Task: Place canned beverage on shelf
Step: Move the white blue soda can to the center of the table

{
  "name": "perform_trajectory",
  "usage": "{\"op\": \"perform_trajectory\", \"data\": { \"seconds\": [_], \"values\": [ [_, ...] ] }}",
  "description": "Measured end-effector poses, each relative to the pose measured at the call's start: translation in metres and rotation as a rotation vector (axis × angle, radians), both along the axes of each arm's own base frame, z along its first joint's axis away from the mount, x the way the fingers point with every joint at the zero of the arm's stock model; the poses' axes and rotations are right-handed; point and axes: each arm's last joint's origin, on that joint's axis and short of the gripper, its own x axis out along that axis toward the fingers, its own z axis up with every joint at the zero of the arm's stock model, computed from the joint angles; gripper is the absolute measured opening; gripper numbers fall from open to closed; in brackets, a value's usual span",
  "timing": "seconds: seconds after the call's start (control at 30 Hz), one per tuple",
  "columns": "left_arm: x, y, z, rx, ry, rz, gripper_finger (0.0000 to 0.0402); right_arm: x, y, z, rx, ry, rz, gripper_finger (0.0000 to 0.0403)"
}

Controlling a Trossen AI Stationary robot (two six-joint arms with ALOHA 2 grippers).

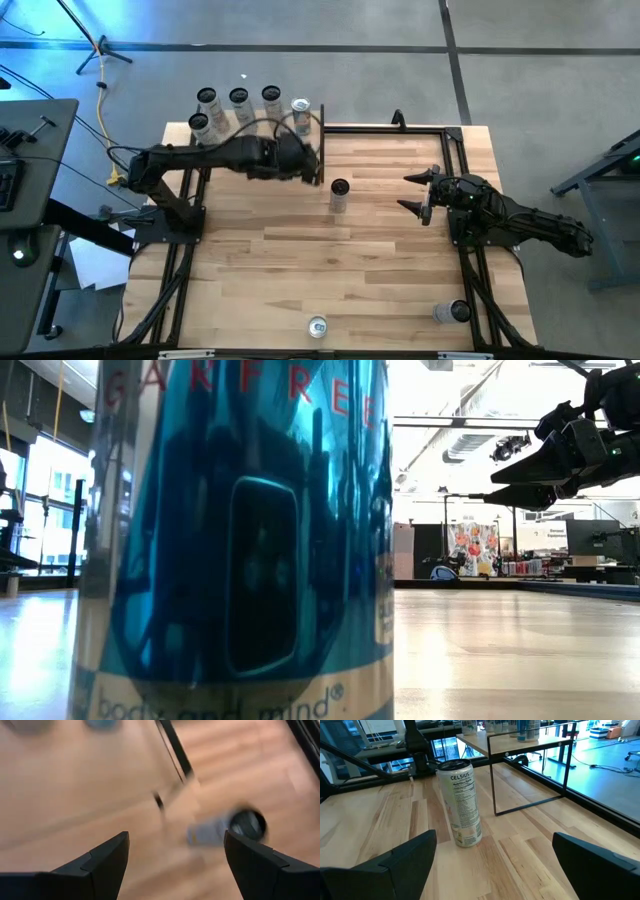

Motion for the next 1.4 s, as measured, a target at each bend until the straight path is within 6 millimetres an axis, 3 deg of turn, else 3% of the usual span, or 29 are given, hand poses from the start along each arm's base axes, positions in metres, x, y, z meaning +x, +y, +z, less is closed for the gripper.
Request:
{"op": "perform_trajectory", "data": {
  "seconds": [0.37,0.67,0.8,1.07,1.4],
  "values": [
    [0.001,-0.087,-0.011,-0.093,0.004,-0.128,0.0294,0.0,0.0,0.0,0.0,0.0,0.0,0.0387],
    [0.001,-0.156,-0.034,0.034,-0.041,-0.111,0.0294,0.0,0.0,-0.001,0.002,0.006,0.0,0.0387],
    [0.002,-0.173,-0.044,0.093,-0.055,-0.123,0.0294,0.0,0.0,-0.001,0.002,0.006,0.0,0.0387],
    [-0.001,-0.203,-0.048,0.029,-0.097,-0.207,0.0294,0.0,0.0,-0.001,0.002,0.006,0.0,0.0387],
    [-0.001,-0.222,-0.05,-0.024,-0.147,-0.255,0.0294,0.0,0.0,-0.001,0.002,0.006,0.0,0.0387]
  ]
}}
